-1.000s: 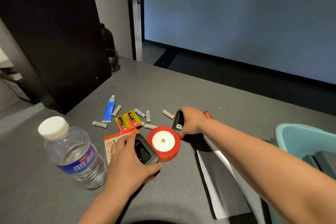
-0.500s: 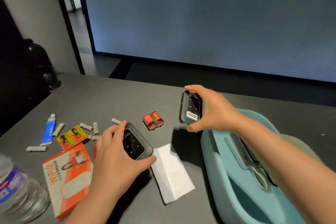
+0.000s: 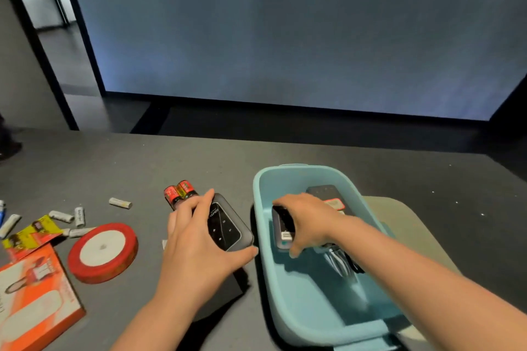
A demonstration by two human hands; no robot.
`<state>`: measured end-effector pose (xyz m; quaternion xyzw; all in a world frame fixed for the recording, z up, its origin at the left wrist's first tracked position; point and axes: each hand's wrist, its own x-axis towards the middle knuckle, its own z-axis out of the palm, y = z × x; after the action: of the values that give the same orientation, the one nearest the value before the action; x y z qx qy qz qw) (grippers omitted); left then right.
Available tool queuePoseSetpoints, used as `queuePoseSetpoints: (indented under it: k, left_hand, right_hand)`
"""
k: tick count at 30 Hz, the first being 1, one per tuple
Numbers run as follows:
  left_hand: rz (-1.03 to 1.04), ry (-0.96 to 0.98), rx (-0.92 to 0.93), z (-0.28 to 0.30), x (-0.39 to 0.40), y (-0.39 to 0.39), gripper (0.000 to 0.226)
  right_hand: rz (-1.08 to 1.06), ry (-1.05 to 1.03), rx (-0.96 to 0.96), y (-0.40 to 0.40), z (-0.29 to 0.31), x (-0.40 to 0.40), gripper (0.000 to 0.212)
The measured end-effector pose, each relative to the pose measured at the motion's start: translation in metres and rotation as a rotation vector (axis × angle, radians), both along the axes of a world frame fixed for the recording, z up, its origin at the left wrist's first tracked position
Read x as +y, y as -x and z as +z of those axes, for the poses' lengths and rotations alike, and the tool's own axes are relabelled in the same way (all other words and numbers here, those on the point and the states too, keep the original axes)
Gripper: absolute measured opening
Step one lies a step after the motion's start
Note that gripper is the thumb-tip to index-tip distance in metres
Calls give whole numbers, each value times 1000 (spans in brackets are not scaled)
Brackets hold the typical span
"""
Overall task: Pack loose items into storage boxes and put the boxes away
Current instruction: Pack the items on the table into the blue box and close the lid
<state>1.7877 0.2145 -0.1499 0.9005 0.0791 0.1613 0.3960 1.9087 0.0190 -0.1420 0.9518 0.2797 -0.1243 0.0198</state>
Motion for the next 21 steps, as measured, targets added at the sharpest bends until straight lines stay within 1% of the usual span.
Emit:
queuePoseSetpoints:
  k: [3,6,10,12,14,16,17,18,20,21]
  left_hand:
    - [3,-8,16,1,-2,-1,115]
    - [19,-14,17,1,-1,0,116]
    - [7,-14,9,3,-2,-2,115]
    - [-26,-8,-10,6,-5,-5,114]
    - [-68,-18,-48,9,-10,-8,114]
    - [-117,-36,-79,14,-18,-13,113]
    - [-145,-43,-93,17,-23,-16,113]
    - [-173,-55,-108,19,-29,-19,114]
    - [-223,-90,-136,20,-41,-25,113]
    - [-246,-100,-139,20,-48,-27,112]
  right_hand:
    - [-32,68,81,-19,-24,15,83]
    - [-75,75,146,-32,-44,22,83]
    - [-122,-72,183,-32,-51,21,87]
    - [-143,-158,195,-25,-40,16,78]
    - [-205,-338,151,-13,-23,7,52]
    - [-342,-683,156,9,1,-1,26]
    - [-411,-877,223,23,14,-3,17]
    - [-460,-1031,340,39,25,-3,10]
    - [-491,-1191,581,66,37,-2,17]
    - [-497,-1226,636,76,37,-2,19]
